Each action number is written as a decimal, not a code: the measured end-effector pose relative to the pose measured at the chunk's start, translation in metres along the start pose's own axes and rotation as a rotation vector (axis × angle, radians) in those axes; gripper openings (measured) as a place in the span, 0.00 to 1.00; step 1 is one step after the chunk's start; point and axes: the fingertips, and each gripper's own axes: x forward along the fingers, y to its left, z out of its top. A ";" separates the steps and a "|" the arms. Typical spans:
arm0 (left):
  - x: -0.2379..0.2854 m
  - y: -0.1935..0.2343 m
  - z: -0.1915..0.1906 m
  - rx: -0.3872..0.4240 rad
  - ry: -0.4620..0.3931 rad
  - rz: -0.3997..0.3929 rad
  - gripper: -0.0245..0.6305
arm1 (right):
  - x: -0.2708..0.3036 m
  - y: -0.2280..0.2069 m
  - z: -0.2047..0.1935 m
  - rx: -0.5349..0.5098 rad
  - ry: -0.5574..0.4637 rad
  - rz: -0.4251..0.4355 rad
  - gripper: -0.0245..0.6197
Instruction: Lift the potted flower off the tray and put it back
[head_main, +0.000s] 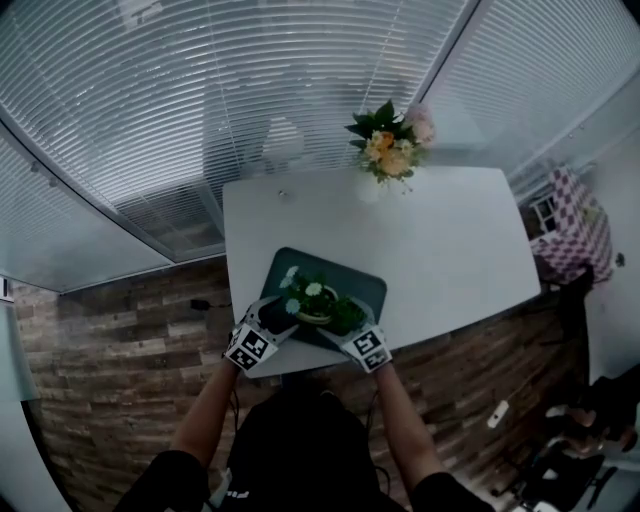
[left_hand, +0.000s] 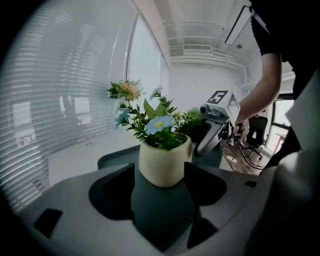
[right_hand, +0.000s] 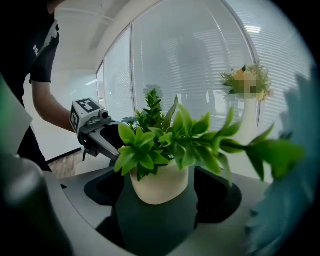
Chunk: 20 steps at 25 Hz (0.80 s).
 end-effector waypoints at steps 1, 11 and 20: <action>0.002 0.001 0.001 0.001 0.000 -0.002 0.48 | 0.002 0.000 0.000 -0.008 0.009 0.011 0.66; 0.014 -0.005 0.004 0.035 -0.005 -0.065 0.48 | 0.021 -0.001 -0.005 -0.045 0.001 0.079 0.67; 0.019 -0.006 0.002 0.038 -0.002 -0.090 0.48 | 0.030 -0.001 -0.010 -0.019 -0.005 0.106 0.67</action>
